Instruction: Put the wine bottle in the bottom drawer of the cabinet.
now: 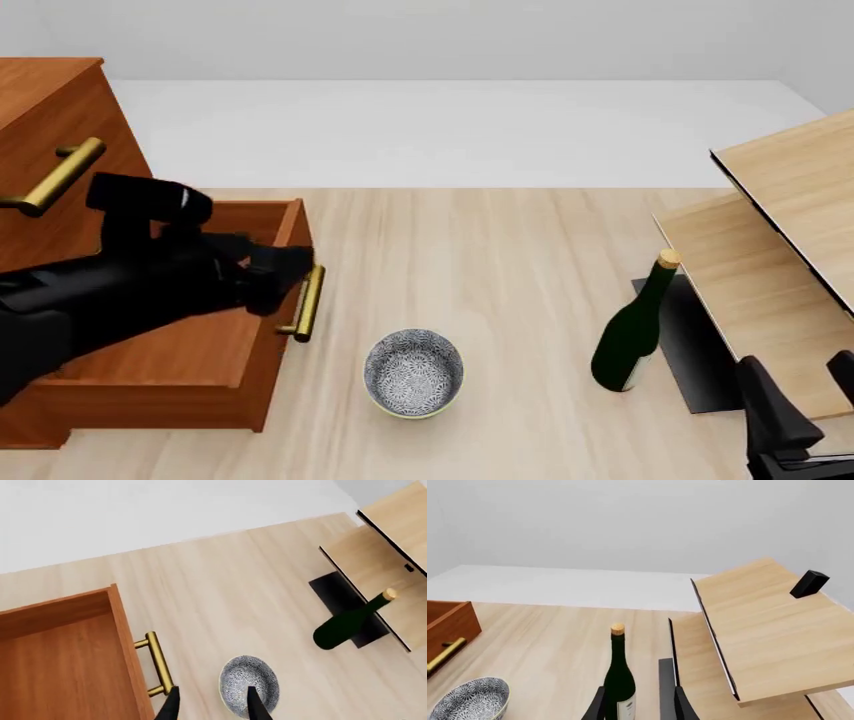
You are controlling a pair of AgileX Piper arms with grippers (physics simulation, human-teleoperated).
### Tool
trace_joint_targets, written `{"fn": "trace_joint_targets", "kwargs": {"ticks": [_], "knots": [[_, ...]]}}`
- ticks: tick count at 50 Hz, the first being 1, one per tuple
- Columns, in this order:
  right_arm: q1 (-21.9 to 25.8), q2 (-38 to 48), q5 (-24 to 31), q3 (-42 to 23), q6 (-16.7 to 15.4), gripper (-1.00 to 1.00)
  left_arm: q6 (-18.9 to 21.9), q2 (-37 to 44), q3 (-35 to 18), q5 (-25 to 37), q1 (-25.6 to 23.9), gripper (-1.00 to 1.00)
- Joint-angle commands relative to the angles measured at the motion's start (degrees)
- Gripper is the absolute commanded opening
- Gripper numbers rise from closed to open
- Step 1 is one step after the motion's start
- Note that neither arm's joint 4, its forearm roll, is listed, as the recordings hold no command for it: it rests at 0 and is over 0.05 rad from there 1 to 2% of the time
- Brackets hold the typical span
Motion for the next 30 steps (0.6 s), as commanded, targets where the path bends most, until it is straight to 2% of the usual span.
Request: {"fn": "trace_joint_targets", "kwargs": {"ticks": [1,9,13,15,20,22,28,30], "knots": [[-0.04,0.0,0.02,-0.32,-0.01,1.0,0.6,-0.14,-4.02,-0.17,-4.22,1.0],[-0.07,0.0,0.2,-0.68,-0.06,1.0,1.11,1.63,-6.9,-2.07,-6.64,1.0],[-0.27,0.0,0.31,-0.84,-0.11,1.0,3.18,3.35,-8.04,-3.53,-8.02,1.0],[-0.23,0.0,0.45,-0.99,-0.06,1.0,2.31,3.07,-8.35,-4.44,-8.45,1.0],[-0.51,0.03,0.76,-1.46,-0.17,1.0,5.88,3.39,-8.24,-7.43,-10.39,1.0],[-0.52,0.02,0.85,-1.66,-0.15,1.0,5.98,3.3,-7.79,-9.47,-10.57,1.0],[-0.43,0.02,0.94,-1.85,-0.22,1.0,10.14,4.03,-8.08,-13.01,-14.34,1.0],[-0.45,0.02,1.14,-2.16,-0.2,1.0,8.08,3.67,-8.18,-14.2,-14.82,1.0]]}}
